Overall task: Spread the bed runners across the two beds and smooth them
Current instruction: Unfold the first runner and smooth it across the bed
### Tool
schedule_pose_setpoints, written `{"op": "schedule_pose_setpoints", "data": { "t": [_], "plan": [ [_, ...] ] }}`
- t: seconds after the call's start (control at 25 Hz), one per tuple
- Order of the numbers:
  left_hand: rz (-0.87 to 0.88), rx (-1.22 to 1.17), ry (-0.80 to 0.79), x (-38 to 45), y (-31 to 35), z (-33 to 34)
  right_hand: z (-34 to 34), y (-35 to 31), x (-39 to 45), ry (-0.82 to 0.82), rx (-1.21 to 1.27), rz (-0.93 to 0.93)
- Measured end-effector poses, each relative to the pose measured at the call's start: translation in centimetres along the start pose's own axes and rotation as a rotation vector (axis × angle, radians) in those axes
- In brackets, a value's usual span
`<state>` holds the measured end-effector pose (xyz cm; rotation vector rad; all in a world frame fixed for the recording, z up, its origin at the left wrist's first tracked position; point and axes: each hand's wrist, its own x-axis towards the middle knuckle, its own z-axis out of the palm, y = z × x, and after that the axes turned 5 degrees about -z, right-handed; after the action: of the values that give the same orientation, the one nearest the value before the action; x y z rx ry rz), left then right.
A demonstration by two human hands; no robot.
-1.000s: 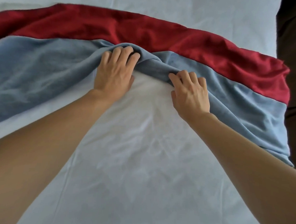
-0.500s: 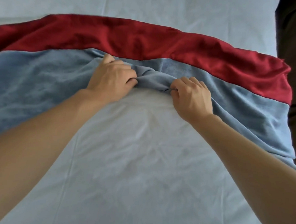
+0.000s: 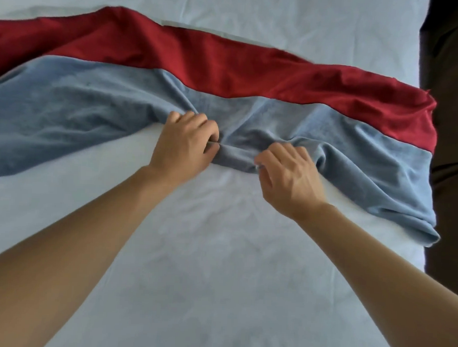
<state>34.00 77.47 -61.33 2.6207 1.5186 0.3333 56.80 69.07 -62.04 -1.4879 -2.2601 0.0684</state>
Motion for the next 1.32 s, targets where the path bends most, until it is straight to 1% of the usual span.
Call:
{"op": "schedule_pose_setpoints", "data": {
  "t": [0.08, 0.12, 0.16, 0.24, 0.36, 0.44, 0.52, 0.6, 0.72, 0.84, 0.96, 1.08, 1.16, 1.2, 1.24, 1.28, 1.32],
  "plan": [
    [0.064, 0.015, 0.024, -2.8, 0.1, 0.7, 1.7, -1.5, -0.6, -0.068, 0.001, -0.105],
    [0.095, 0.042, 0.008, -3.8, 0.0, 1.3, 2.5, -1.9, -0.9, -0.125, -0.021, -0.115],
    [0.108, 0.079, -0.013, -4.5, -0.2, 2.1, 3.3, -2.1, -1.0, -0.174, -0.054, -0.094],
    [0.104, 0.149, -0.043, -3.9, -0.7, 3.6, 4.3, -1.5, -0.3, -0.203, -0.129, -0.001],
    [0.08, 0.207, 0.028, 0.1, -0.6, 4.9, 4.9, 0.1, 1.9, -0.185, -0.227, 0.102],
    [0.089, 0.235, 0.094, 3.2, -0.7, 5.8, 5.7, 1.0, 3.4, -0.134, -0.254, 0.129],
    [0.12, 0.271, 0.138, 5.1, -1.0, 6.2, 6.4, 1.6, 4.6, -0.072, -0.268, 0.152],
    [0.176, 0.221, 0.152, 5.4, -1.4, 6.1, 6.5, 1.9, 4.8, -0.055, -0.253, 0.181],
    [0.195, 0.037, 0.051, 5.1, -1.8, 4.4, 5.5, 1.6, 4.3, -0.051, -0.143, 0.246],
    [0.242, -0.02, -0.051, 3.6, -1.7, 2.8, 4.0, -0.1, 2.8, -0.109, -0.072, 0.281],
    [0.279, -0.104, -0.178, 1.1, -1.2, 1.4, 3.2, -1.8, 0.8, -0.14, -0.023, 0.264],
    [0.198, -0.161, -0.426, -1.2, -0.1, 0.8, 2.9, -3.1, -1.2, -0.175, 0.012, 0.246],
    [0.104, -0.207, -0.54, -1.6, 0.5, 0.8, 2.3, -3.7, -1.8, -0.152, -0.004, 0.227],
    [0.042, -0.275, -0.551, -1.4, 0.6, 0.7, 2.1, -4.2, -1.9, -0.137, -0.018, 0.198],
    [-0.028, -0.357, -0.522, -1.1, 0.6, 0.6, 2.0, -4.7, -1.9, -0.138, -0.033, 0.153],
    [-0.075, -0.415, -0.431, -1.0, 0.4, 0.5, 2.1, -5.1, -1.9, -0.161, -0.054, 0.109],
    [-0.092, -0.415, -0.289, -1.1, 0.1, 0.3, 2.4, -5.5, -1.7, -0.19, -0.075, 0.077]
  ]
}}
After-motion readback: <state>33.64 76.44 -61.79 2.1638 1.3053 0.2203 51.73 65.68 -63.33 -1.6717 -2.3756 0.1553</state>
